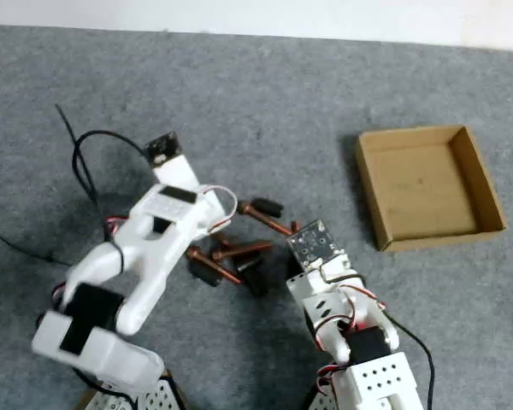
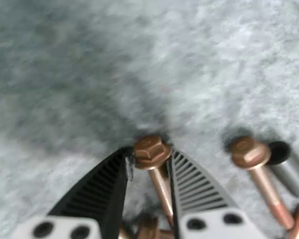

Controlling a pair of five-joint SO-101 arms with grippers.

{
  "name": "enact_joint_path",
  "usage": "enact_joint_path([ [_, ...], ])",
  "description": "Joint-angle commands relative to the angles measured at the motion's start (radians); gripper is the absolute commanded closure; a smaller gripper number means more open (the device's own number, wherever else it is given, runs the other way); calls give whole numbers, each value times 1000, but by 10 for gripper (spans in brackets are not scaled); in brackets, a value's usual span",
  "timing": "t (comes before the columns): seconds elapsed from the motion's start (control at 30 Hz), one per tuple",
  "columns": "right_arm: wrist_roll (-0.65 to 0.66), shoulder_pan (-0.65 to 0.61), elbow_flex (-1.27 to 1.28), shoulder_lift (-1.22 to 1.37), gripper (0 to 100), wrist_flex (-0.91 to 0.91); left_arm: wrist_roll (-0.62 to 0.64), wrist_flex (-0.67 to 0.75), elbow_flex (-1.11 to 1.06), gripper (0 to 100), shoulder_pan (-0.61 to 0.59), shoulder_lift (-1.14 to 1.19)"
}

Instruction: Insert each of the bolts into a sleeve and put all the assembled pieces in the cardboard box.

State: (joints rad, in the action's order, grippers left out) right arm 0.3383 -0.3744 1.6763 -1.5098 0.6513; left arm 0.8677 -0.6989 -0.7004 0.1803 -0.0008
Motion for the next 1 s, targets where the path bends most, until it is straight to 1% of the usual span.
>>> enact_joint_path([
  [0.0, 0, 12, 15, -19, 994, -18, -5, 109, -130, 996, -22, -197],
  [0.17, 0, 12, 15, -19, 994, -18, -5, 462, -426, 996, -84, -453],
  [0.27, 0, 12, 15, -19, 994, -18, -5, 666, -587, 996, -94, -581],
  [0.33, 0, 12, 15, -19, 994, -18, -5, 766, -670, 996, -94, -653],
  [0.4, 0, 10, 15, -19, 994, -19, -5, 830, -728, 996, -94, -717],
  [0.47, 0, 5, 15, -19, 994, -33, -5, 856, -765, 996, -94, -769],
  [0.67, -2, 5, 124, -15, 994, -228, -5, 858, -811, 995, -94, -866],
  [0.77, -2, 5, 154, -16, 994, -228, -6, 856, -826, 993, -88, -895],
  [0.83, -2, 5, 154, -16, 994, -228, -54, 847, -817, 993, -93, -895],
  [0.9, -2, 5, 154, -16, 994, -228, -95, 770, -788, 994, -93, -885],
  [0.97, -2, 5, 154, -15, 994, -226, -118, 620, -707, 994, -94, -857],
])
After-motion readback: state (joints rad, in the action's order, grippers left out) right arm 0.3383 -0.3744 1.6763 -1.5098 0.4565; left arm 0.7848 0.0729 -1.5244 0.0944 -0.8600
